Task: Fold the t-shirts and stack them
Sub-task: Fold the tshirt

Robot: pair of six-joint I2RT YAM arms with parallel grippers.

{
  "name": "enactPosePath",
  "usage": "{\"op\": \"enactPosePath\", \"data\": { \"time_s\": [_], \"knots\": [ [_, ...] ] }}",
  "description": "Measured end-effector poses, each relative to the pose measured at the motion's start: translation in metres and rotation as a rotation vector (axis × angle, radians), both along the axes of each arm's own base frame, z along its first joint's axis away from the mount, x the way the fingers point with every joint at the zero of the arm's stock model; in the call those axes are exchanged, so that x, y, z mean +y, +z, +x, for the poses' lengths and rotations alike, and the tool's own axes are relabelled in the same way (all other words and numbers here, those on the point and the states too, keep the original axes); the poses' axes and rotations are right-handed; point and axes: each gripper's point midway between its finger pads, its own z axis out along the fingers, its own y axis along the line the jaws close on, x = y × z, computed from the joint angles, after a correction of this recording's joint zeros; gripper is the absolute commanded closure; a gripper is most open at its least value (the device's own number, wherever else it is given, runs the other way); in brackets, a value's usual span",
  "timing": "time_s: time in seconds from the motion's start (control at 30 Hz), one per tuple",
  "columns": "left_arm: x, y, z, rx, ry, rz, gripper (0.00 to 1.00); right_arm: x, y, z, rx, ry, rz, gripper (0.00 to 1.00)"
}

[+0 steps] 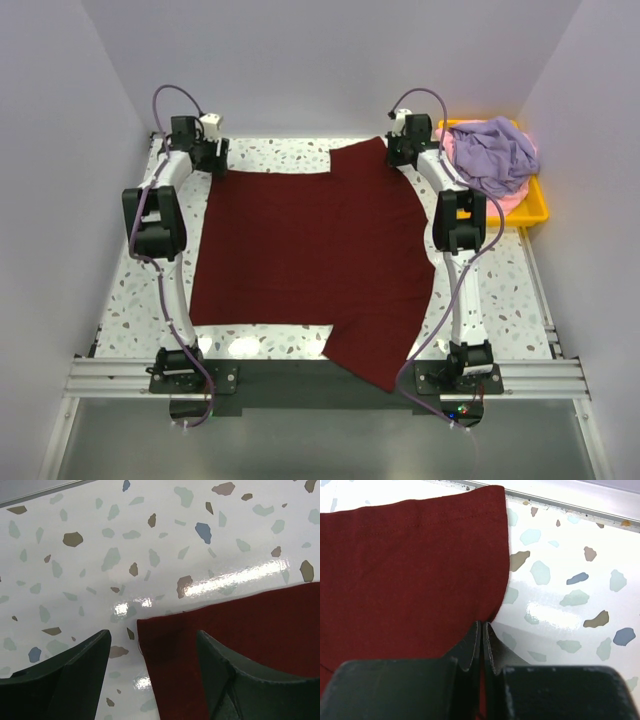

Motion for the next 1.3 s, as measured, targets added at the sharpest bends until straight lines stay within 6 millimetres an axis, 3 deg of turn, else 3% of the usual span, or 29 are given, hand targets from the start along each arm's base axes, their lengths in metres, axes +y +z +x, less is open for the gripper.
{"op": "enactPosePath", "data": {
  "time_s": [0.33,0.63,0.83,0.97,1.13,1.3],
  "knots": [
    [0.001,0.009,0.003,0.001,-0.065,0.015,0.28,-0.001,0.000,0.002,-0.015,0.004,-0.009,1.00],
    [0.000,-0.032,0.006,0.071,-0.083,0.005,0.32,-0.001,0.000,0.003,-0.019,0.007,-0.011,1.00],
    [-0.001,-0.032,0.010,0.067,-0.091,-0.004,0.46,-0.001,0.000,0.003,-0.021,0.012,-0.017,1.00],
    [-0.007,-0.031,0.010,0.063,-0.112,-0.029,0.62,-0.001,0.000,0.003,-0.022,0.015,-0.021,1.00],
    [-0.012,-0.031,0.012,0.049,-0.136,-0.050,0.69,-0.001,0.001,0.003,-0.022,0.016,-0.023,1.00],
    [-0.018,-0.031,0.014,0.029,-0.159,-0.075,0.90,-0.002,0.005,0.002,-0.027,0.021,-0.028,1.00]
  ]
}}
